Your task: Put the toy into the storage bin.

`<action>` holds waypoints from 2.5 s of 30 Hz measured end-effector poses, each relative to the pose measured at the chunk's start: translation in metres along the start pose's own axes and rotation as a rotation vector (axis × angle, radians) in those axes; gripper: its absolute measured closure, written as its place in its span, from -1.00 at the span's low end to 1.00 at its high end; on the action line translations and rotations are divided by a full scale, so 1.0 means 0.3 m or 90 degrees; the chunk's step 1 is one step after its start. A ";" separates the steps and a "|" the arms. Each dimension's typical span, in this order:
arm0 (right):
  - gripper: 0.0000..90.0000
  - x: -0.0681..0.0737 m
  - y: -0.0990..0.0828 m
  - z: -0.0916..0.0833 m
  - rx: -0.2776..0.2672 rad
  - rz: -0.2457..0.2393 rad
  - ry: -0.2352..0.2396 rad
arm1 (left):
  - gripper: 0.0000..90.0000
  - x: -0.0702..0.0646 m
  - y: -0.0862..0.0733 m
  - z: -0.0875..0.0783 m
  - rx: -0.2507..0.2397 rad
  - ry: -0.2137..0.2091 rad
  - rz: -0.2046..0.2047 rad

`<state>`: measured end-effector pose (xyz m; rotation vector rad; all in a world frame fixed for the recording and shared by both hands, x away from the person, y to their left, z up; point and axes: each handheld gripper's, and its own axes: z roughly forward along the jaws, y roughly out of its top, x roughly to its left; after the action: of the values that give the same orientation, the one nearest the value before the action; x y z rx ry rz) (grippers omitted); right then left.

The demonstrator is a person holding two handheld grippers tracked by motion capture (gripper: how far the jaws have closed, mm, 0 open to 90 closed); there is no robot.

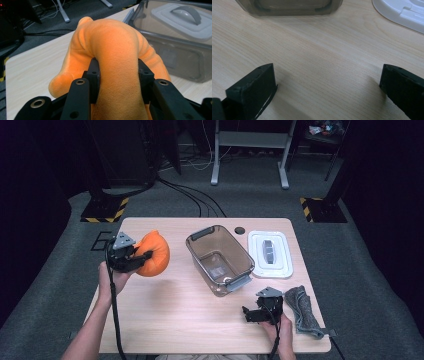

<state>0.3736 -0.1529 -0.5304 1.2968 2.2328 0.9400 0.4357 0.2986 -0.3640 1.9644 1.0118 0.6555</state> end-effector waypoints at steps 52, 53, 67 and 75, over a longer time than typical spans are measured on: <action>-1.00 0.000 0.000 0.000 -0.002 -0.001 -0.001 | 0.37 -0.201 0.364 0.232 -0.016 -0.067 0.060; -1.00 0.000 0.000 0.001 -0.002 -0.001 0.000 | 0.37 -0.206 0.367 0.239 -0.014 -0.069 0.059; -1.00 0.000 0.000 0.000 -0.003 -0.002 -0.001 | 0.34 -0.265 0.383 0.326 0.003 -0.089 0.060; -1.00 0.002 -0.001 0.001 -0.004 0.001 -0.009 | 0.33 -0.293 0.375 0.375 0.018 -0.099 0.059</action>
<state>0.3734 -0.1523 -0.5307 1.2974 2.2166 0.9351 0.5166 0.1383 -0.3364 2.0629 0.8435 0.5319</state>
